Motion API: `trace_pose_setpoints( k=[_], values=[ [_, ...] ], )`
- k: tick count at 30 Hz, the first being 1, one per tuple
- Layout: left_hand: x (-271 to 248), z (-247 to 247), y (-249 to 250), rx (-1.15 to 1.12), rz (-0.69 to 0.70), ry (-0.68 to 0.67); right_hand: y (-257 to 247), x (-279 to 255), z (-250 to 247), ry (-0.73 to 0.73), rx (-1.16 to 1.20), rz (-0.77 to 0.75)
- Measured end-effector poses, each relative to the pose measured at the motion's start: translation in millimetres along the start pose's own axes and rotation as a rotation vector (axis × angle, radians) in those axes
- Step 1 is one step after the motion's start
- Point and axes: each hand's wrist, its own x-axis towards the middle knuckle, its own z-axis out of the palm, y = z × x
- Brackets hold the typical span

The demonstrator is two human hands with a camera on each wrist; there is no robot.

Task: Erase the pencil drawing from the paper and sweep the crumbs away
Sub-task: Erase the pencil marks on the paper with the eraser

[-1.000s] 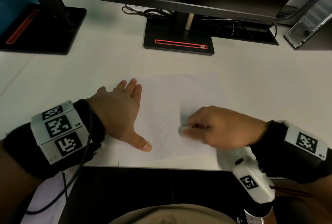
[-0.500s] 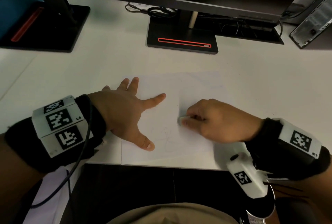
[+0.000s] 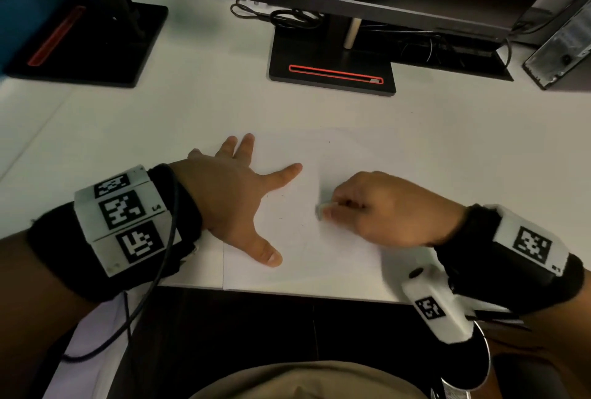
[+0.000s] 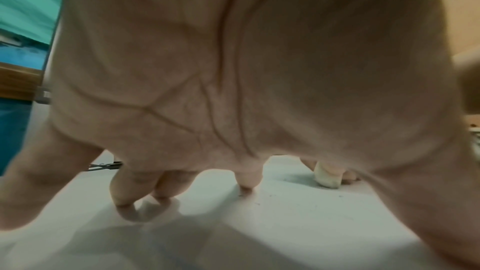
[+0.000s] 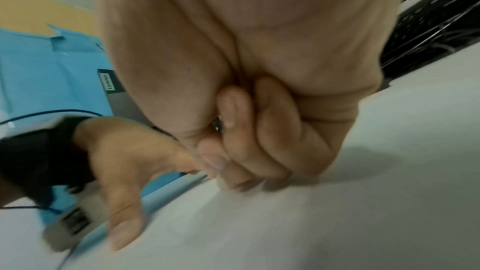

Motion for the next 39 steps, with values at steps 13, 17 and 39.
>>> trace_pose_setpoints(
  k=[13, 17, 39],
  values=[
    [1, 1, -1, 0.0, 0.002, 0.015, -13, 3, 7, -0.118, -0.031, -0.046],
    [-1, 2, -1, -0.008, 0.003, 0.011, -10, 7, 1, -0.046, -0.019, -0.02],
    [0, 4, -1, -0.006, 0.009, 0.024, -21, 16, 2, -0.085, -0.051, -0.028]
  ],
)
